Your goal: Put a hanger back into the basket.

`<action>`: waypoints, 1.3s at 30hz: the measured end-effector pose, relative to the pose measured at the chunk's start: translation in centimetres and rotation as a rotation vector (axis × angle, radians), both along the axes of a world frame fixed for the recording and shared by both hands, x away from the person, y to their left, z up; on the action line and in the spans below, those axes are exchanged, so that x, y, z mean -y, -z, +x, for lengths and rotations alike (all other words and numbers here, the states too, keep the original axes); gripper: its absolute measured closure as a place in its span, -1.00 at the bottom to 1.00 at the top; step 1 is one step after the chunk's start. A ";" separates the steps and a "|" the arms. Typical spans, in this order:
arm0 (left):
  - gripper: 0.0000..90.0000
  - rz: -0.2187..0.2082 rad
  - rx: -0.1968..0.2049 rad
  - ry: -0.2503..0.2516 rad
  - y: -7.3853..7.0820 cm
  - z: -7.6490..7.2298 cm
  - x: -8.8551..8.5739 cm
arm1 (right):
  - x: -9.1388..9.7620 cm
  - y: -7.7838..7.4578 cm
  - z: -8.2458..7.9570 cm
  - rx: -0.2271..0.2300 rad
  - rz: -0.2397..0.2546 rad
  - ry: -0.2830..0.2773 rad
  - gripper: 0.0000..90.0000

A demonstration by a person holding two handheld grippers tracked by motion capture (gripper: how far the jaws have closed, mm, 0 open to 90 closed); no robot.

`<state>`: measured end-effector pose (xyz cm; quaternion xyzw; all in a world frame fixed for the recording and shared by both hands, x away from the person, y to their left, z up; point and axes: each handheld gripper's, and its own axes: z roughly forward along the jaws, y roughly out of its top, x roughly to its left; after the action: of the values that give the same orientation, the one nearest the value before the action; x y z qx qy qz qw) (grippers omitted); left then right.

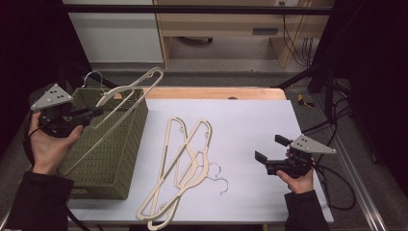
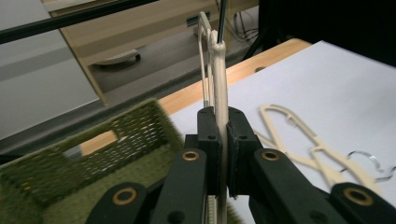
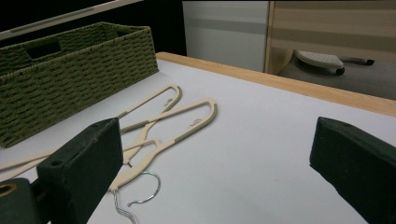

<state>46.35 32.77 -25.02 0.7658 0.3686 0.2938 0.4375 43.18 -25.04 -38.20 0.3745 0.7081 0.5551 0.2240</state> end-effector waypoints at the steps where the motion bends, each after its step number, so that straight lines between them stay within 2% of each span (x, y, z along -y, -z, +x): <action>1: 0.91 0.001 0.001 -0.005 0.1 0.1 -0.4 | 0.0 0.0 0.0 0.001 -0.002 -0.002 -0.93; 9: 0.91 0.027 0.010 -0.012 0.9 0.9 -3.7 | -0.2 0.2 0.1 -0.006 -0.015 -0.003 -0.93; 18: 0.91 0.056 -0.016 -0.015 3.1 2.3 -6.1 | -0.5 0.4 0.3 -0.011 -0.025 -0.007 -0.93; 23: 0.91 0.083 -0.025 -0.003 4.0 2.2 -7.2 | -0.4 0.4 0.3 -0.010 -0.027 -0.004 -0.93; 24: 0.91 0.078 -0.025 -0.002 4.1 2.1 -7.4 | -0.4 0.4 0.3 -0.011 -0.027 -0.006 -0.93; 30: 0.91 0.133 -0.031 -0.004 5.1 1.7 -8.4 | -0.5 0.5 0.3 -0.018 -0.029 -0.005 -0.93; 39: 0.91 0.195 -0.057 -0.014 8.9 2.0 -8.7 | -0.7 0.6 0.4 -0.022 -0.032 -0.007 -0.93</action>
<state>48.34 41.52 -33.90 0.8102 0.3557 0.3096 0.3481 43.57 -24.35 -38.83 0.3745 0.7206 0.5404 0.2199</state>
